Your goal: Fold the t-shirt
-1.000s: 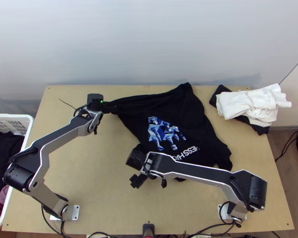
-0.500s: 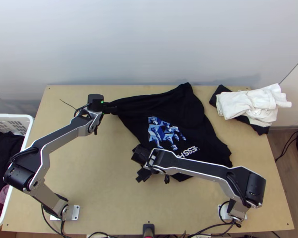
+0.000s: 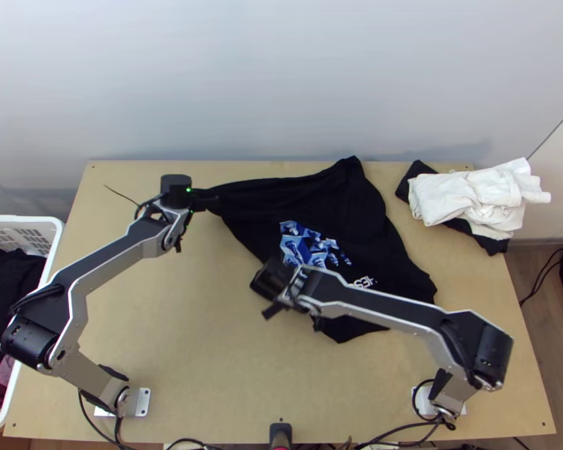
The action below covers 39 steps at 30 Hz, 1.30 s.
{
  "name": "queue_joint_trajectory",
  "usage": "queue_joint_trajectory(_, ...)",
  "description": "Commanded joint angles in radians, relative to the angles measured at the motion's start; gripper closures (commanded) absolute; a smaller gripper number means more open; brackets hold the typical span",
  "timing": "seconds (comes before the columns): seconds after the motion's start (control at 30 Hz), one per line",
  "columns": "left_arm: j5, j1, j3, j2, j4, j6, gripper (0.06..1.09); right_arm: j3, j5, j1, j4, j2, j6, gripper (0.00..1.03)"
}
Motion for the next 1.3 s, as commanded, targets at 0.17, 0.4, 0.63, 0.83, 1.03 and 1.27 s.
queue_joint_trajectory(0.17,0.002,0.090,0.166,-0.078,-0.140,-0.008,1.05,0.224,0.001,-0.219,-0.065,-0.172,-0.087,1.00)
queue_joint_trajectory(0.4,0.004,0.127,0.327,-0.142,-0.267,-0.011,1.05,0.451,-0.001,-0.367,-0.196,-0.218,-0.118,1.00)
queue_joint_trajectory(0.63,0.002,0.193,0.537,-0.200,-0.400,-0.040,1.05,0.682,-0.001,-0.483,-0.265,-0.272,-0.124,1.00)
queue_joint_trajectory(0.83,-0.004,0.251,0.801,-0.196,-0.519,-0.048,1.05,0.836,0.039,-0.563,-0.309,-0.286,-0.127,1.00)
queue_joint_trajectory(1.03,-0.018,0.271,1.051,-0.199,-0.572,-0.036,1.05,1.019,0.183,-0.569,-0.292,-0.284,-0.227,1.00)
queue_joint_trajectory(1.27,-0.018,0.186,1.113,-0.285,-0.486,0.107,1.05,1.033,0.294,-0.563,-0.210,-0.357,-0.345,1.00)
